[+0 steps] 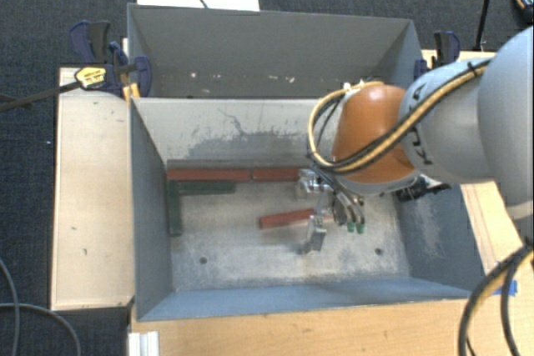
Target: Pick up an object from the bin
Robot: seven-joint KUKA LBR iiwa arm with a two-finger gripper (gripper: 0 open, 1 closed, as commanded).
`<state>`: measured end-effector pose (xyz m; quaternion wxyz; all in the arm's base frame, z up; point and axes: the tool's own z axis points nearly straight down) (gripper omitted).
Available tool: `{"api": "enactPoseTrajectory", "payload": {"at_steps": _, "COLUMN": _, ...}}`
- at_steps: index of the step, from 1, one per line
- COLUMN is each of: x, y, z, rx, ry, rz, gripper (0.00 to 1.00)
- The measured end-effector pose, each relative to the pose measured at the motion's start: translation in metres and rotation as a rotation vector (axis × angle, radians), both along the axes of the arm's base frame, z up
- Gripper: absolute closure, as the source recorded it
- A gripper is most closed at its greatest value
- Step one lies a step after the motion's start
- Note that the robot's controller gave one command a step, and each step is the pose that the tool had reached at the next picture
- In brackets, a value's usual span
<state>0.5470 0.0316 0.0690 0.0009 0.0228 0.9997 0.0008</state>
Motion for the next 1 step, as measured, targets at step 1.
{"api": "enactPoseTrajectory", "payload": {"at_steps": 1, "x": -0.0005, "y": -0.0001, "z": -0.0002, "rx": 0.0, "ry": 0.001, "rz": -0.002, "gripper": 1.0}}
